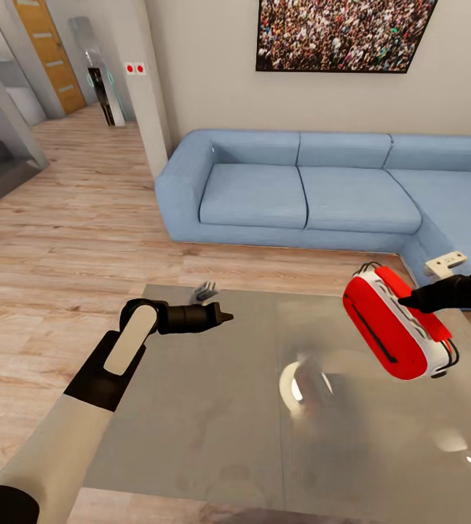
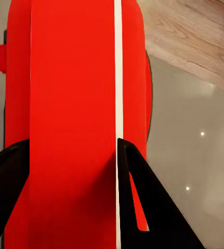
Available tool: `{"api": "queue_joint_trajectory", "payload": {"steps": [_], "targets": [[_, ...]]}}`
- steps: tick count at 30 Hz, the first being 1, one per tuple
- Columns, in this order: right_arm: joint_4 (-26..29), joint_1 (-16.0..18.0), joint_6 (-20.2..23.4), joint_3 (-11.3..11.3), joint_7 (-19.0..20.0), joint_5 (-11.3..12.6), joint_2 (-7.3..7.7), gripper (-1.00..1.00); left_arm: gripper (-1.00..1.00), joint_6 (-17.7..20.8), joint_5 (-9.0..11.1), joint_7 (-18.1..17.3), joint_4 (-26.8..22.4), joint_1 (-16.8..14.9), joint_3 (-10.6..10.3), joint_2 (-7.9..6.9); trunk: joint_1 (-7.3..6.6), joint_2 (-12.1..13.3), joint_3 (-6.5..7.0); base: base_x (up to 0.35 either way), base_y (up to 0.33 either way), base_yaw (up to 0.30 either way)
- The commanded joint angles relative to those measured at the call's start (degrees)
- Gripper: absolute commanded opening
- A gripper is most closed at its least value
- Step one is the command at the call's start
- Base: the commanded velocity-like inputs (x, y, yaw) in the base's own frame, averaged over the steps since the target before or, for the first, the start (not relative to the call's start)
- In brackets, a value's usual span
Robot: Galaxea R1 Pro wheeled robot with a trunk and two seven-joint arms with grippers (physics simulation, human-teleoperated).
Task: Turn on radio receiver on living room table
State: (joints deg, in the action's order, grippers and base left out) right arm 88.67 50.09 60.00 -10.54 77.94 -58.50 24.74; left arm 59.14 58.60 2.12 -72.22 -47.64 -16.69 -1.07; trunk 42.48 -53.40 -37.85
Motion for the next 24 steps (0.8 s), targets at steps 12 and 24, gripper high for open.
{"api": "queue_joint_trajectory", "payload": {"steps": [12,24], "targets": [[-2.0,-1.5,0.0,-0.1,0.1,5.5,-0.47,-1.00,-1.00,-0.1,0.1,-0.3,1.4,0.0,0.0,0.01,0.00,0.0,0.00,0.000,0.000,0.000],[-7.3,-2.6,0.0,-0.4,-0.7,5.8,-4.56,-1.00,-1.00,-0.2,0.1,-0.4,4.1,0.0,0.1,0.01,0.00,0.0,0.00,0.000,0.000,0.000]]}}
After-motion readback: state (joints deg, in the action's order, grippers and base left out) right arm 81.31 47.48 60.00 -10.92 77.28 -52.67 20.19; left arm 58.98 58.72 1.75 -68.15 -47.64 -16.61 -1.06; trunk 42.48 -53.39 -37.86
